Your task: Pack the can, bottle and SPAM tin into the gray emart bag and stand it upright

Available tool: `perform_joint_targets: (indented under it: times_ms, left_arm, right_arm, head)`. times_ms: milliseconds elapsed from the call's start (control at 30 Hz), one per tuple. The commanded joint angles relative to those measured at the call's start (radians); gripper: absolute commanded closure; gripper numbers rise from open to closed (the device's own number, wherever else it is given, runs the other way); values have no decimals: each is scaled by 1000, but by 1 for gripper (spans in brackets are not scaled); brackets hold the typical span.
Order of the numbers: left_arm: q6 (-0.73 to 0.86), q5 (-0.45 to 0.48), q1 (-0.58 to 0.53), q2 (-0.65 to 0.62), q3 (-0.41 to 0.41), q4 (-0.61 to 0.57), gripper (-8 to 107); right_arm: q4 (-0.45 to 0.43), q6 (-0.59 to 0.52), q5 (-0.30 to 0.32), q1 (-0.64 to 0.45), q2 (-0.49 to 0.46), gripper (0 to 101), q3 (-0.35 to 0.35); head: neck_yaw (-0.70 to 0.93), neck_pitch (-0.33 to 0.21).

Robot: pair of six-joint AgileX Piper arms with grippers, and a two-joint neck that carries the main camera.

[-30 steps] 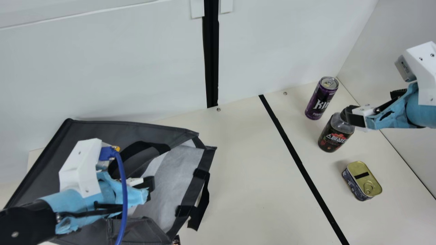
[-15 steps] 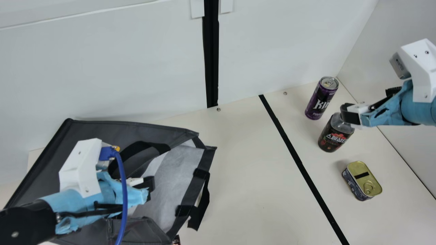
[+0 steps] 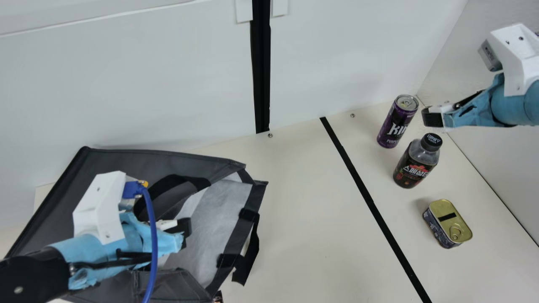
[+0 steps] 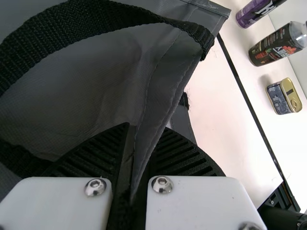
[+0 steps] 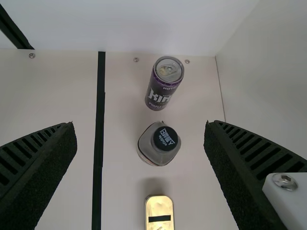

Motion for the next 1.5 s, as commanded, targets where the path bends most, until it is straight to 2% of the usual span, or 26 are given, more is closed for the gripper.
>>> perform_joint_targets:
  times_ms: [0,667,1467]
  left_arm:
    - [0,0,0,0,0,0,107]
    - [0,0,0,0,0,0,107]
    - [0,0,0,0,0,0,107]
  right_arm:
    - [-12,8,1,5,21,6,-19]
    - [-108,72,1,67,232,6,-180]
    - [-148,122,1,112,498,6,-373]
  head:
    - [-2,-21]
    - [-2,-21]
    - [-2,-21]
